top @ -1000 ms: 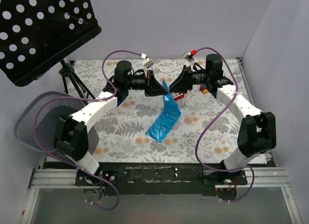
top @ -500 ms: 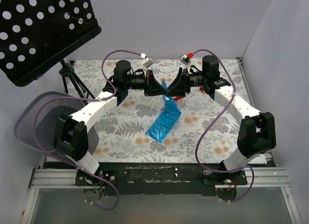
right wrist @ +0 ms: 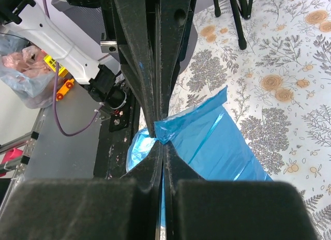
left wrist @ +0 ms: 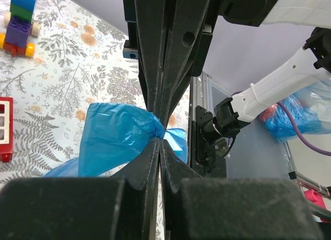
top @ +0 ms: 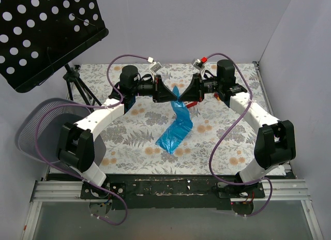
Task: Put the trash bags into the trash bin
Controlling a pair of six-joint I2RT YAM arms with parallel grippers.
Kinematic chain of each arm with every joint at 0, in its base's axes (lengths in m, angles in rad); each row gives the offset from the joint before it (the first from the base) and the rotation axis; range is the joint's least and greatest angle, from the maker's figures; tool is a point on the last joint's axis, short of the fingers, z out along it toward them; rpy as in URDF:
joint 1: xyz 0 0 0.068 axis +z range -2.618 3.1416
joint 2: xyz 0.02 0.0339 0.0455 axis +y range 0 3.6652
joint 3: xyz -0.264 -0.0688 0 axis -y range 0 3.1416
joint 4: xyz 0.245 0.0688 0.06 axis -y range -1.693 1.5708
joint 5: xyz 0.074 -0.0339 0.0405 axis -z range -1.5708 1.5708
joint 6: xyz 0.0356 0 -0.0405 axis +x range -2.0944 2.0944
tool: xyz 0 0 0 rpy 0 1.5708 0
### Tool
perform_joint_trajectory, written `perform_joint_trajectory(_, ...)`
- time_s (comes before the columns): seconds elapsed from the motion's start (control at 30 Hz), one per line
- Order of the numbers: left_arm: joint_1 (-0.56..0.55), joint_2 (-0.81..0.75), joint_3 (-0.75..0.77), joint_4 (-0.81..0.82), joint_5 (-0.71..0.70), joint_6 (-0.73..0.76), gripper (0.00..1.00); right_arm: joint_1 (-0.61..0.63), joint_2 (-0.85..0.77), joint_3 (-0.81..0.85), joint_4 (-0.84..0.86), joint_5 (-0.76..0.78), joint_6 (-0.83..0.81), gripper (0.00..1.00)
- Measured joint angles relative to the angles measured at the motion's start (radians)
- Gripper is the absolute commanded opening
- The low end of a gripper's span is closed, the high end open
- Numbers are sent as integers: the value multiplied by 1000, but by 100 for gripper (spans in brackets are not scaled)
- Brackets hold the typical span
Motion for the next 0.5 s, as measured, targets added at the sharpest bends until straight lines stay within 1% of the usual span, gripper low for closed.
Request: perform_joint_trajectory(0.5,19,-1,-26,5,9,-23,0,-30,-3,-10,-5,12,3,1)
